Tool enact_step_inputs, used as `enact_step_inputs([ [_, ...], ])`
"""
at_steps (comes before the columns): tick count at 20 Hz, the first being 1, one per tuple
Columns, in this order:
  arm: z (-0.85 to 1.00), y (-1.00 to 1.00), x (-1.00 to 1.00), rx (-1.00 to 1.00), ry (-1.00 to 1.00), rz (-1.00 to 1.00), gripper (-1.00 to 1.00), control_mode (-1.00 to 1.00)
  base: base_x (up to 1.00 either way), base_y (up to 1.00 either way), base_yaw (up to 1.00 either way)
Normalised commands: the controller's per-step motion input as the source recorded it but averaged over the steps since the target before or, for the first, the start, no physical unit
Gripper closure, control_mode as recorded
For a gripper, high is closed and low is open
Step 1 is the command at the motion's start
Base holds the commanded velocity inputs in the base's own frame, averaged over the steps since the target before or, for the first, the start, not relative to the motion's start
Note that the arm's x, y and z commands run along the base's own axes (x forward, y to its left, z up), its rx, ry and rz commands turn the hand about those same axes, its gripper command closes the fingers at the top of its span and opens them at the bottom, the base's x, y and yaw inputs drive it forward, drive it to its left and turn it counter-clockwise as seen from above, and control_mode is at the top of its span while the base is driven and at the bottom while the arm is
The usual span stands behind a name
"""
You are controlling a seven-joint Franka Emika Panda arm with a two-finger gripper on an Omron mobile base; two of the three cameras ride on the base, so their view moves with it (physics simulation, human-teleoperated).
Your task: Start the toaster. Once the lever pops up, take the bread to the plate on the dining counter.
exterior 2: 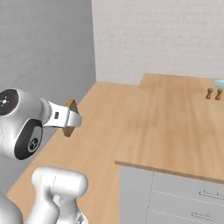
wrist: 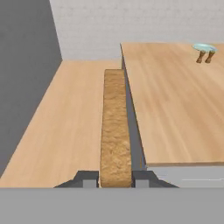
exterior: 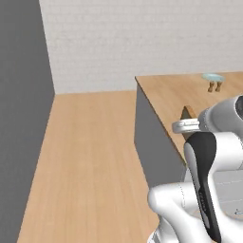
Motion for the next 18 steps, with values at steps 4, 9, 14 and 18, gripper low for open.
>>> enact_step_inputs([
  [4, 0.0, 0.0, 0.0, 0.0, 0.0, 0.0, 1.0, 1.0, 1.0, 1.0, -0.09],
  [9, 0.0, 0.0, 0.0, 0.0, 0.0, 0.0, 1.0, 1.0, 1.0, 0.92, -0.26],
  [14, 0.0, 0.0, 0.0, 0.0, 0.0, 0.0, 1.0, 1.0, 1.0, 0.34, -0.28],
  [18, 0.0, 0.0, 0.0, 0.0, 0.0, 0.0, 1.0, 1.0, 1.0, 0.07, -0.09],
])
